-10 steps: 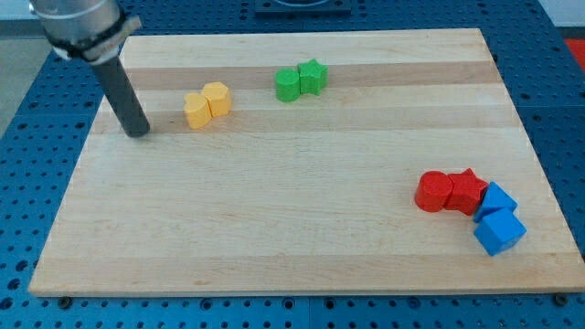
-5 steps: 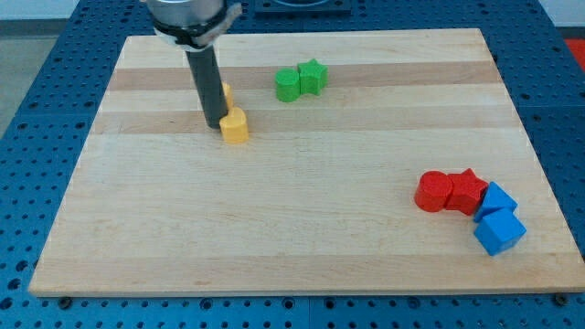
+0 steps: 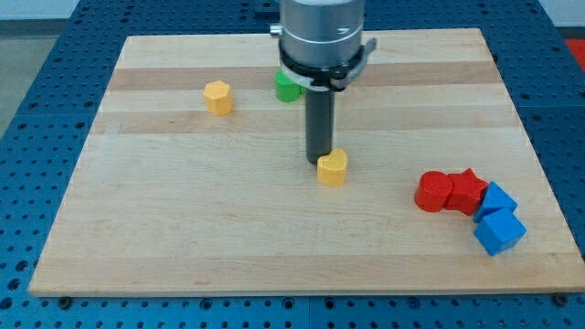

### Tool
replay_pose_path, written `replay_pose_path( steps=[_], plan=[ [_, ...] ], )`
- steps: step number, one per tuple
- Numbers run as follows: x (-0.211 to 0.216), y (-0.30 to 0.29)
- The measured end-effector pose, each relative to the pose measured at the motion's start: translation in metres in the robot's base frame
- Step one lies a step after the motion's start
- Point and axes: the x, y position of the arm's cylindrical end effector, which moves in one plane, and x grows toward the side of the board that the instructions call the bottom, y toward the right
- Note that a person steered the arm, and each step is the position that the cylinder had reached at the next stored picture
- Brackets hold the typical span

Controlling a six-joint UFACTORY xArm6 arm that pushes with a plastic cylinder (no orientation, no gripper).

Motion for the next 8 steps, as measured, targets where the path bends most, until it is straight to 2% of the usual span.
replay_pose_path(
  steps=[2,8],
  plan=[
    [0.041,0.024],
    [0.126,0.025]
  ],
)
